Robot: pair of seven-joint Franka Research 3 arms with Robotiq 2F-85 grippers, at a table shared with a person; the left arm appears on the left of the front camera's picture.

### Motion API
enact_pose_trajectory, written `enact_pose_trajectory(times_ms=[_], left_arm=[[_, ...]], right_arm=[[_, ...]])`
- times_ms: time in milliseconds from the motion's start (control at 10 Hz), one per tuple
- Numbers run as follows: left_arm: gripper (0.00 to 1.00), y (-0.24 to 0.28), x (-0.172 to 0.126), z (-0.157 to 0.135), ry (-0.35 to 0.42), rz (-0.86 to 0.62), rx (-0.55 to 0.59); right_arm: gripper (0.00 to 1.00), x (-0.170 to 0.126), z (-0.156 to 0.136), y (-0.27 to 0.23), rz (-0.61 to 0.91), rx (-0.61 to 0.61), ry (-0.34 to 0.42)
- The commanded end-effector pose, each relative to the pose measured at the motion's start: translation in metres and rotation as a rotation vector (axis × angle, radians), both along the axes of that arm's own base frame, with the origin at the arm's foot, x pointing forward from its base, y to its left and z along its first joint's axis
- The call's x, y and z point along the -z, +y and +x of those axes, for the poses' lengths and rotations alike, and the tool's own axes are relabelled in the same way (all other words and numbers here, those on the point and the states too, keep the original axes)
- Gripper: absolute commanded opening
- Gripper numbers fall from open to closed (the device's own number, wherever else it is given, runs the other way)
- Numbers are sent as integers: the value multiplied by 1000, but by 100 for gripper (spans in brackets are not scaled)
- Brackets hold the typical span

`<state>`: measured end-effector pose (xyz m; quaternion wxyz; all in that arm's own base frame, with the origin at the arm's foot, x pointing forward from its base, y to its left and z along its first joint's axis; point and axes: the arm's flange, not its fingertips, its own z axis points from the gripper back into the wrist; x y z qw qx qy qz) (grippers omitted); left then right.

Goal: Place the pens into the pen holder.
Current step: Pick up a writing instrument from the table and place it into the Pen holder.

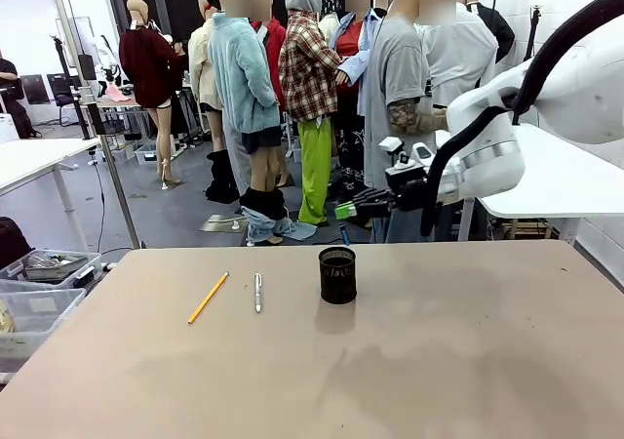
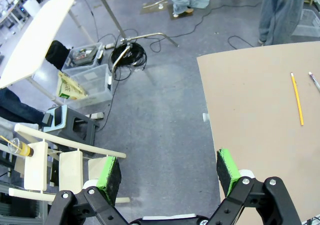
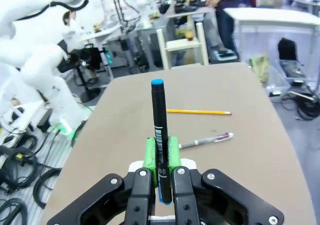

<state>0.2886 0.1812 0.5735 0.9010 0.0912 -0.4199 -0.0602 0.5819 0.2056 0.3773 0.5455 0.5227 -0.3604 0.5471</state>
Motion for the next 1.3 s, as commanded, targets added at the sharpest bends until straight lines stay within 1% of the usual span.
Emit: enact_pose_trajectory(times_ms=[0,200,300,400,600,800,1000,1200], left_arm=[[100,1,0,2,-9,0,-11],[100,1,0,2,-9,0,-11],[100,1,0,2,-9,0,-11],[100,1,0,2,-9,0,-11],[100,1,0,2,-9,0,-11],[100,1,0,2,-9,0,-11],[100,1,0,2,-9,0,-11],[100,1,0,2,-9,0,-11]], right_arm=[[0,7,15,1,-4,-92,32],[0,11,15,11,-15,-94,29],[0,13,15,16,-48,-85,14],[0,18,17,18,-57,-93,24],[0,30,23,24,-96,-70,17],[0,40,31,27,-125,-75,29],[0,51,33,30,-131,-87,38],[0,51,34,27,-145,-62,12]])
